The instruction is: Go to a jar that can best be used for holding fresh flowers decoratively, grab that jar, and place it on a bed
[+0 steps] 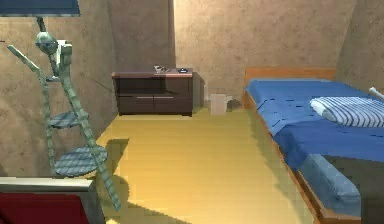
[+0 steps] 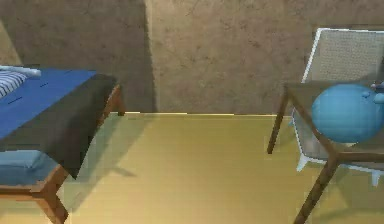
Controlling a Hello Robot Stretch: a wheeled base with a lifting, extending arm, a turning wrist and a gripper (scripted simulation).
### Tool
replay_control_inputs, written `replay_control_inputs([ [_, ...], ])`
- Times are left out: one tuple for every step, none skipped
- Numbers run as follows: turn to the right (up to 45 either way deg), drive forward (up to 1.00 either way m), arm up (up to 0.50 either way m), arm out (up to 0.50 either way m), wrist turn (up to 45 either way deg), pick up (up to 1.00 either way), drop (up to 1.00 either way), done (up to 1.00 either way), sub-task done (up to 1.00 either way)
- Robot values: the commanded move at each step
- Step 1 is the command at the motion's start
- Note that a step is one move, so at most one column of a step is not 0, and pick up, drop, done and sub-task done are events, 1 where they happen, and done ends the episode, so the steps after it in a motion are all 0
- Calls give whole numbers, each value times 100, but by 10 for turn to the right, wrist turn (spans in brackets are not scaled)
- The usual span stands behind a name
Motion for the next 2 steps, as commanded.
replay_control_inputs([
  [0, 100, 0, 0, 0, 0, 0, 0, 0],
  [-60, 0, 0, 0, 0, 0, 0, 0, 0],
])
